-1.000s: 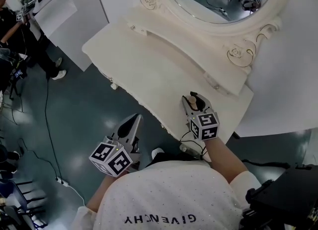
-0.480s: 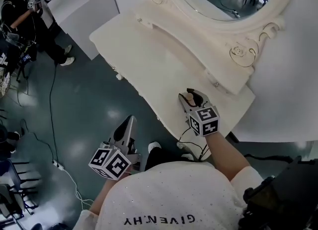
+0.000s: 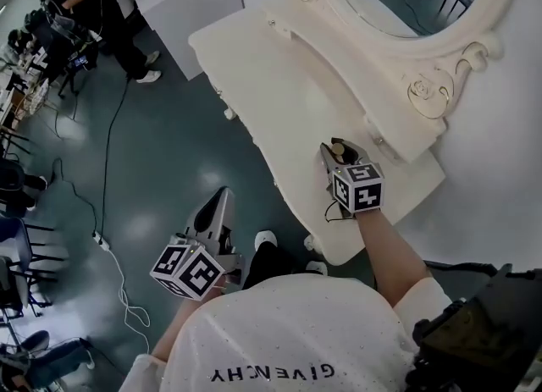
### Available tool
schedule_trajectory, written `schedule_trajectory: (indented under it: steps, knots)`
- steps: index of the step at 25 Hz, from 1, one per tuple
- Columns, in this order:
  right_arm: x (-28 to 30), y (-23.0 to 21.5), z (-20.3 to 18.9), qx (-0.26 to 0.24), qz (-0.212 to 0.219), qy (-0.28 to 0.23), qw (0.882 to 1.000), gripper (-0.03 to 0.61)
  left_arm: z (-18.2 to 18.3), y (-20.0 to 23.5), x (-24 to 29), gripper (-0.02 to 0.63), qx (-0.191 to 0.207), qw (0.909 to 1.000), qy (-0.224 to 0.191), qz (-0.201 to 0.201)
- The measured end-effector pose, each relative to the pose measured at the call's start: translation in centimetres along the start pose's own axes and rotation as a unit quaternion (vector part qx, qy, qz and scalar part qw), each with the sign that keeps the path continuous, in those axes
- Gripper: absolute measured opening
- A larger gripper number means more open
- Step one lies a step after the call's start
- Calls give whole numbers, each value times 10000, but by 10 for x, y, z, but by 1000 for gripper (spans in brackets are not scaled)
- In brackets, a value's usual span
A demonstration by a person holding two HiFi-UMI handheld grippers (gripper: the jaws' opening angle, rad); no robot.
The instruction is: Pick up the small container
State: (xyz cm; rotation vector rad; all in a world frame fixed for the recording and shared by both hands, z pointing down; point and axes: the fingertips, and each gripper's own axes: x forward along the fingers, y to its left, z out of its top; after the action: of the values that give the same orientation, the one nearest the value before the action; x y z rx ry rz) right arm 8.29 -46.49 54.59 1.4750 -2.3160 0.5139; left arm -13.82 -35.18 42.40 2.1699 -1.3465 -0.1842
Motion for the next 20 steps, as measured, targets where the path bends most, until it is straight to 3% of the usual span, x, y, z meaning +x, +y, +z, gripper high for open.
schedule_trajectory:
  steps: [3, 8, 15, 20]
  knots:
    - [-18, -2, 10, 154, 48, -132, 9998, 115, 9, -23, -5, 0, 90, 9997, -201, -41]
    - [-56, -4, 39, 363, 294, -652, 9968, 115, 2, -48, -2, 0, 538, 9984, -20, -187]
    - [-118, -15, 69, 351, 473, -1204, 9910, 114, -5, -68, 7, 0, 534, 9982, -75, -259]
    - [-171, -15, 78, 416, 513, -1519, 9862, 114, -19, -111, 12, 0, 614, 9963, -124, -595]
